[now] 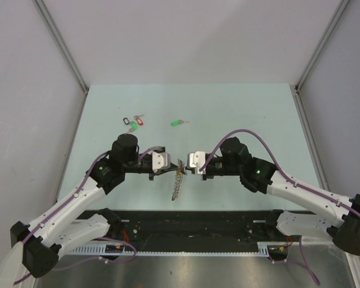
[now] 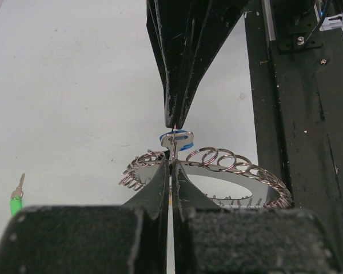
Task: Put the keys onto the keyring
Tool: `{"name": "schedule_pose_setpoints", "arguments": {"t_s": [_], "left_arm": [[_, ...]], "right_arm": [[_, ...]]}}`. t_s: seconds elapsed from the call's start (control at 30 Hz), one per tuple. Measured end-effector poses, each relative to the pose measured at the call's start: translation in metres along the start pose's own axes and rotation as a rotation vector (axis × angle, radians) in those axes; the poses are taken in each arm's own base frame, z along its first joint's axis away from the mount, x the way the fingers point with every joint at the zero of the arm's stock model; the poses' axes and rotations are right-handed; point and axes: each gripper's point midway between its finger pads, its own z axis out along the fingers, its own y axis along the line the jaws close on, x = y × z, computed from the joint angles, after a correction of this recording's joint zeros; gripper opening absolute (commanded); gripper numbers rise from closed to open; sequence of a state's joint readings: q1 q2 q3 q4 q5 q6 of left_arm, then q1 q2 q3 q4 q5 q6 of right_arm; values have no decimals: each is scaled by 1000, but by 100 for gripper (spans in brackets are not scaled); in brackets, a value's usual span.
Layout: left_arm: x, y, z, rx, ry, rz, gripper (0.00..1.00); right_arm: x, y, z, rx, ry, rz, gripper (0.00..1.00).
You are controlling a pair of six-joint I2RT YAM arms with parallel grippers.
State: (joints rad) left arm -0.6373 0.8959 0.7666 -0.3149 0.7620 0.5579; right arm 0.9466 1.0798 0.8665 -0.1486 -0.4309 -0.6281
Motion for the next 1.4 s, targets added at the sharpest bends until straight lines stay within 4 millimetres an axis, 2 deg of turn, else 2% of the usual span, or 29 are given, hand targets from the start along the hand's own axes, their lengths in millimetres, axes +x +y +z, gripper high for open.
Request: {"name": "schedule_pose_setpoints", "arguments": {"t_s": [1.4], "left_arm": [[4, -5, 1, 10, 22, -12, 0]], "right_arm": [[-5, 4, 9, 1, -13, 12, 0]]}}
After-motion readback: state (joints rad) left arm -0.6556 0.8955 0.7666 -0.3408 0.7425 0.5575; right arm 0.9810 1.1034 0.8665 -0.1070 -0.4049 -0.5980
